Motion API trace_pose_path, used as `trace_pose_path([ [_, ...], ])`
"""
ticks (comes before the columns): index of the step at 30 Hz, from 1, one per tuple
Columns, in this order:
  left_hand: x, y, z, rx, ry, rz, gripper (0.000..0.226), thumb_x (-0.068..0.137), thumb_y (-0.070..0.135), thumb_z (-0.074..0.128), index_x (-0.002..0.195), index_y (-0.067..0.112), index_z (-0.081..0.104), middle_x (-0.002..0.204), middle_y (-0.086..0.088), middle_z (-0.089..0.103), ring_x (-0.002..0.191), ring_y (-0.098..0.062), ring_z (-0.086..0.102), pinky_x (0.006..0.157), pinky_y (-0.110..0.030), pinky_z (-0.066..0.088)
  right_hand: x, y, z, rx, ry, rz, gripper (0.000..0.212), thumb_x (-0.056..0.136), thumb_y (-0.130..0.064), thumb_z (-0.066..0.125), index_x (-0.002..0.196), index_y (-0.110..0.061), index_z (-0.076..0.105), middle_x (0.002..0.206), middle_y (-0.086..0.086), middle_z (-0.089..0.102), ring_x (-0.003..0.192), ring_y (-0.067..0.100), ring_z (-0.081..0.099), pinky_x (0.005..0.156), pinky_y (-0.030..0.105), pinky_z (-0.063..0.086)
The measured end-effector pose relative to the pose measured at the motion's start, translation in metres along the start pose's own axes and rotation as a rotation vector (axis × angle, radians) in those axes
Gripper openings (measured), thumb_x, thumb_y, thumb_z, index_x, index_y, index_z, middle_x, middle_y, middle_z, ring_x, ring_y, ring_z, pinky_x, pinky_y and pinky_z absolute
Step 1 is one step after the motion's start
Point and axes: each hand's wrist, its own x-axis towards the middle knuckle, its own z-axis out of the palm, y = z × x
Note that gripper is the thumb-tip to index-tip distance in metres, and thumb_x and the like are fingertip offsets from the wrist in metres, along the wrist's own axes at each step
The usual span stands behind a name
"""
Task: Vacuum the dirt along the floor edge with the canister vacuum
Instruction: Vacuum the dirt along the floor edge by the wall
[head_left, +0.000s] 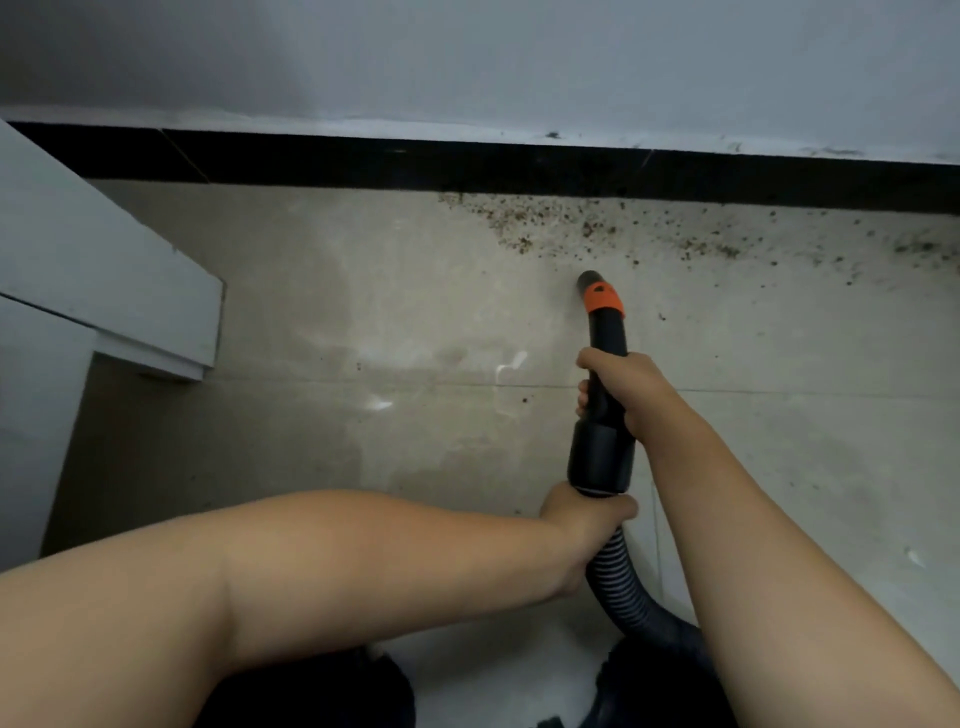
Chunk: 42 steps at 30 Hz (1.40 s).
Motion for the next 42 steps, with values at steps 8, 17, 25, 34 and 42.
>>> trace_pose_path([
  [8,0.008,0.007,0.005,-0.061,0.047,0.006,0.02,0.08,0.013,0.067,0.098,0.012,0.059,0.084,-0.006,0.06,0.083,-0.022,0.059,0.069,-0.029,0.048,0.008,-0.01,0.009,-0.037,-0.058,-0.035,0.011,0.086,-0.005,0.059,0.088,-0.004,0.048,0.057,0.01,0.05,0.042,0.02,0.047,0.043,0.026,0.046],
  [17,0.021,0.006,-0.02,-0.112,0.136,0.038,0.027,0.075,0.015,0.072,0.101,0.011,0.067,0.1,-0.013,0.071,0.094,-0.029,0.067,0.087,-0.044,0.056,0.014,-0.014,0.048,-0.102,-0.142,-0.054,0.011,0.085,-0.007,0.059,0.089,-0.004,0.049,0.057,0.009,0.05,0.041,0.019,0.048,0.044,0.026,0.046],
  [25,0.026,0.036,0.004,-0.057,-0.029,0.042,0.009,0.082,0.009,0.066,0.083,0.013,0.058,0.078,-0.005,0.058,0.073,-0.017,0.055,0.066,-0.025,0.047,0.033,-0.034,0.002,-0.01,-0.002,-0.033,0.013,0.086,-0.007,0.061,0.093,-0.003,0.05,0.059,0.011,0.053,0.041,0.02,0.05,0.044,0.027,0.047],
  [34,0.027,0.025,-0.008,-0.164,0.103,0.025,0.03,0.071,0.017,0.073,0.099,0.008,0.067,0.1,-0.016,0.071,0.093,-0.031,0.068,0.086,-0.046,0.056,0.027,-0.037,0.044,-0.18,-0.247,-0.02,0.014,0.085,-0.007,0.061,0.092,-0.004,0.05,0.058,0.009,0.052,0.043,0.019,0.05,0.047,0.028,0.048],
  [42,0.033,0.035,-0.025,-0.083,0.113,0.051,0.009,0.079,0.009,0.066,0.087,0.01,0.061,0.08,-0.01,0.061,0.074,-0.024,0.06,0.064,-0.03,0.049,0.034,-0.037,0.047,-0.046,-0.117,-0.055,0.013,0.085,-0.007,0.06,0.092,-0.003,0.05,0.058,0.01,0.052,0.042,0.019,0.049,0.046,0.028,0.047],
])
